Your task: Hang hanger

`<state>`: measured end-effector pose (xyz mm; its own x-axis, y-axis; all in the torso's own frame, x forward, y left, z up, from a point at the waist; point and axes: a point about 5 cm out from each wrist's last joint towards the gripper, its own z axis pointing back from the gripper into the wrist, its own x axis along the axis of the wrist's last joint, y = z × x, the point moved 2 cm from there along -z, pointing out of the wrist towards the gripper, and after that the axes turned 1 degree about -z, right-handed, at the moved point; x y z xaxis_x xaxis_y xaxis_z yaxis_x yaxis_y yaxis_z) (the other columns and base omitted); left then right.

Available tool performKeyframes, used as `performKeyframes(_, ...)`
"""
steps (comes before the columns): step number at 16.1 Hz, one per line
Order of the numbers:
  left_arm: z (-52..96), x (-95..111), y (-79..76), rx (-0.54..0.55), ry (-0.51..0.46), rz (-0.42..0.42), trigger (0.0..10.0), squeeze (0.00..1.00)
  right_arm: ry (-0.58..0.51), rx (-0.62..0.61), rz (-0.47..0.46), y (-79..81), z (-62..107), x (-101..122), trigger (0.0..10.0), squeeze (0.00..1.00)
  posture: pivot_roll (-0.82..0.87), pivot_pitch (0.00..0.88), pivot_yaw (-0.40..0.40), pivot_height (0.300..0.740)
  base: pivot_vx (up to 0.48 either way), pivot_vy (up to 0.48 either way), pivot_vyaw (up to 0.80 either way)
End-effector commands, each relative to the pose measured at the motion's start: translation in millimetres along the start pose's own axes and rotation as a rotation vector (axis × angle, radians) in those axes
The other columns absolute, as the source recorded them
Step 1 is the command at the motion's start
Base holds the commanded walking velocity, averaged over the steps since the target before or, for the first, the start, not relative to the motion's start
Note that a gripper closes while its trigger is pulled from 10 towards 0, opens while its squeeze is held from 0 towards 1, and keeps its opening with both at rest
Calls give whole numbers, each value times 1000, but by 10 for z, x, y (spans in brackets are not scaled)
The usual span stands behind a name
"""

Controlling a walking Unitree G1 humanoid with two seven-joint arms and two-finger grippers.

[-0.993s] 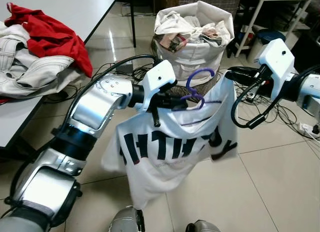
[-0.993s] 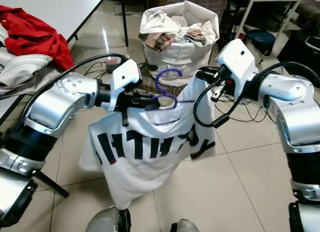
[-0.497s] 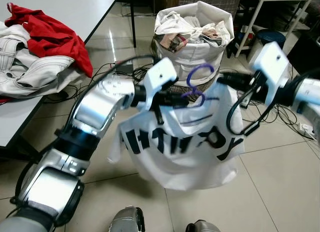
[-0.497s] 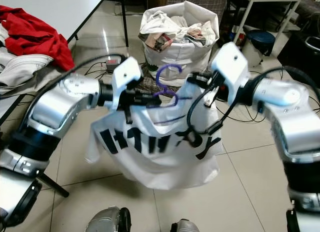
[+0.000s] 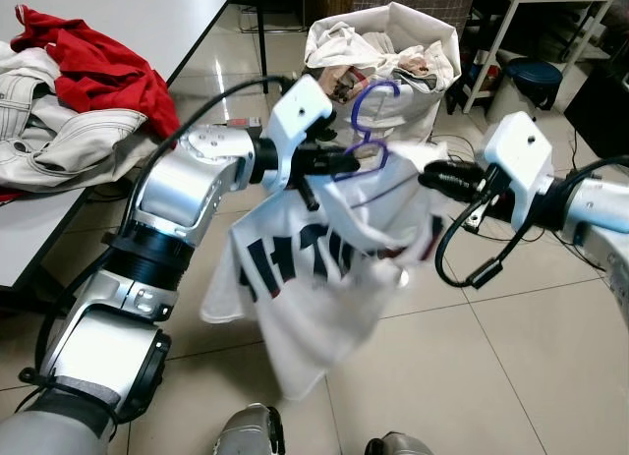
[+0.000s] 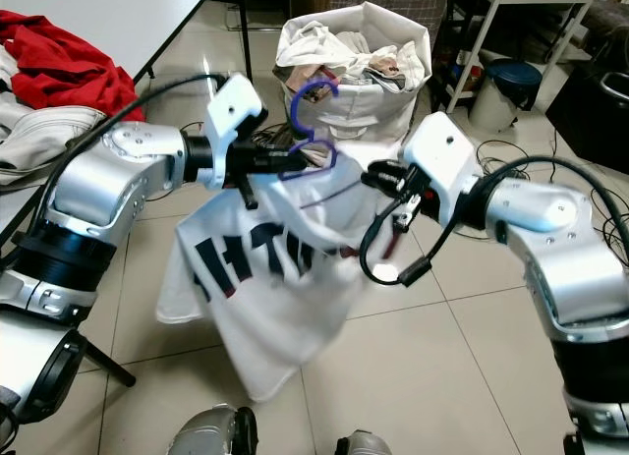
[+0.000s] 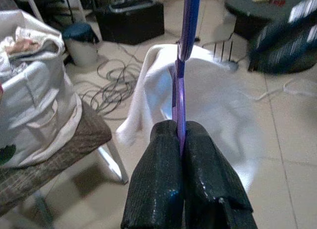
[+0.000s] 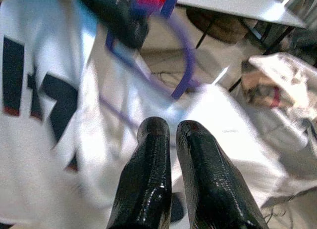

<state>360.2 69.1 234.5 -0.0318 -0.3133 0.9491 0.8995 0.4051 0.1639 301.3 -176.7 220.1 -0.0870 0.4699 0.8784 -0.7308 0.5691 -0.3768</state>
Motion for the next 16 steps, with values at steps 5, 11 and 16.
performKeyframes(5, 51, 145, -5, -40, -62, -31, 0, 0, -27, 6, 27, 2, 32, 47, 10000, 1000, -85, 43, 0, 740, 0, 0, 0)
performKeyframes(11, 107, 189, -23, -35, -151, -17, 0, 0, -164, -79, 37, -98, 107, 268, 10000, 1000, -91, 45, -1, 740, 0, 0, 0)
performKeyframes(16, 362, -31, 80, 273, -269, 130, 10000, 0, -220, -436, -230, -121, 73, 75, 10000, 0, -89, 54, 8, 740, 0, 0, 0)
